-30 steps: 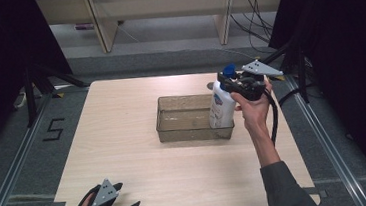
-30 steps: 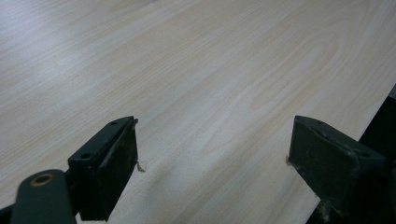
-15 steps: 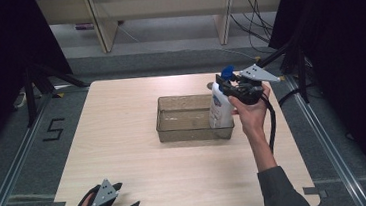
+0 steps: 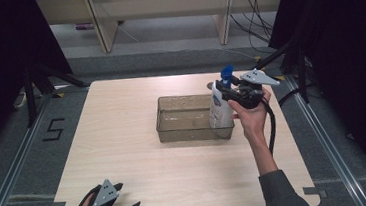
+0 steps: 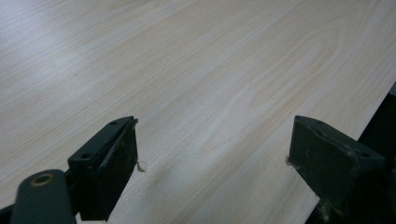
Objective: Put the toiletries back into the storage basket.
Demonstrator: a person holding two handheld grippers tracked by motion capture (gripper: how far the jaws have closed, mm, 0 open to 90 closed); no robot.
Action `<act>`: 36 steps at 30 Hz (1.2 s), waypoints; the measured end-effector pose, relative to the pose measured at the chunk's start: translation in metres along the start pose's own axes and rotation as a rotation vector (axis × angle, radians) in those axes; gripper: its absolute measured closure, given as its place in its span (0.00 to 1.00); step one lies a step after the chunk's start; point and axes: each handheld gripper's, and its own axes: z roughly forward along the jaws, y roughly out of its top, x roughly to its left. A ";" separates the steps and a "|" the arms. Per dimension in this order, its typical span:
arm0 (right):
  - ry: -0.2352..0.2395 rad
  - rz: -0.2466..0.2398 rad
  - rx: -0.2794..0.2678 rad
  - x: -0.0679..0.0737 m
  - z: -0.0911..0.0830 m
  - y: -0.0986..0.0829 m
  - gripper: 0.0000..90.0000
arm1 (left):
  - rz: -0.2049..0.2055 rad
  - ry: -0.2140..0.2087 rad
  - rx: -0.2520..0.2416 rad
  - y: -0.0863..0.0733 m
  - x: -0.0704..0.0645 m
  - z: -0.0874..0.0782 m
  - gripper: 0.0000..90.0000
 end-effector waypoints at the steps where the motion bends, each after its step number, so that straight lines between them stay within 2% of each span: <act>1: 0.000 0.000 0.000 0.000 0.000 0.000 0.51 | 0.000 0.000 0.000 0.000 0.000 0.000 0.17; 3: 0.002 0.017 0.001 -0.001 -0.001 -0.003 0.50 | -0.013 0.000 -0.012 0.000 -0.001 0.001 0.17; 4: 0.007 0.020 -0.012 -0.002 -0.002 -0.003 0.47 | 0.006 0.010 0.012 0.000 0.001 0.000 0.17; 8: 0.006 0.034 -0.032 -0.001 -0.006 -0.002 0.44 | 0.006 0.007 0.005 0.000 0.001 0.000 0.17; 9: 0.006 0.043 -0.032 0.000 -0.008 -0.001 0.44 | -0.015 -0.001 -0.011 0.000 -0.001 0.001 0.17; 10: 0.017 0.038 -0.040 0.000 -0.008 -0.001 0.43 | 0.004 0.009 0.004 0.000 0.001 0.000 0.17; 11: 0.006 0.034 -0.038 0.001 -0.009 0.000 0.43 | 0.009 0.012 0.017 0.000 0.001 -0.001 0.17; 14: 0.014 0.049 -0.031 0.003 -0.012 0.000 0.40 | 0.009 0.011 0.016 0.000 0.001 -0.001 0.17; 16: 0.015 0.048 -0.034 0.003 -0.015 0.000 0.39 | 0.006 0.011 0.013 0.000 0.001 -0.001 0.17; 17: 0.022 0.071 -0.032 0.004 -0.017 0.000 0.39 | 0.006 0.011 0.014 0.000 0.001 -0.001 0.17; 20: 0.021 0.056 -0.043 0.003 -0.022 -0.001 0.37 | 0.008 0.011 0.015 0.000 0.001 -0.001 0.17; 22: 0.024 0.083 -0.045 0.005 -0.026 -0.003 0.37 | 0.007 0.012 0.015 0.000 0.001 -0.001 0.17; 23: 0.022 0.068 -0.050 0.004 -0.027 -0.003 0.37 | 0.008 0.011 0.013 0.000 0.001 -0.001 0.17; 25: 0.021 0.078 -0.054 0.004 -0.030 -0.005 0.36 | 0.005 0.012 0.013 0.000 0.001 -0.001 0.17; 26: 0.030 0.088 -0.057 0.004 -0.032 -0.006 0.36 | -0.011 0.005 -0.002 0.000 -0.001 0.000 0.17; 29: 0.019 0.088 -0.053 0.003 -0.035 -0.007 0.36 | -0.008 0.006 0.000 0.000 0.000 0.000 0.17; 30: 0.024 0.087 -0.062 0.001 -0.037 -0.007 0.35 | 0.011 0.012 0.012 0.000 0.001 -0.001 0.17; 31: 0.024 0.087 -0.062 0.001 -0.037 -0.007 0.35 | 0.011 0.012 0.012 0.000 0.001 -0.001 0.17; 32: 0.040 0.124 -0.054 0.002 -0.040 -0.008 0.35 | 0.007 0.008 0.002 0.000 0.001 -0.001 0.17; 33: 0.040 0.124 -0.054 0.002 -0.040 -0.008 0.35 | 0.007 0.008 0.002 0.000 0.001 -0.001 0.17; 34: 0.029 0.104 -0.061 0.001 -0.042 -0.008 0.35 | 0.008 0.016 -0.002 0.000 0.001 0.000 0.17; 36: 0.039 0.113 -0.066 0.002 -0.045 -0.008 0.35 | 0.006 0.012 0.000 0.000 0.001 -0.001 0.17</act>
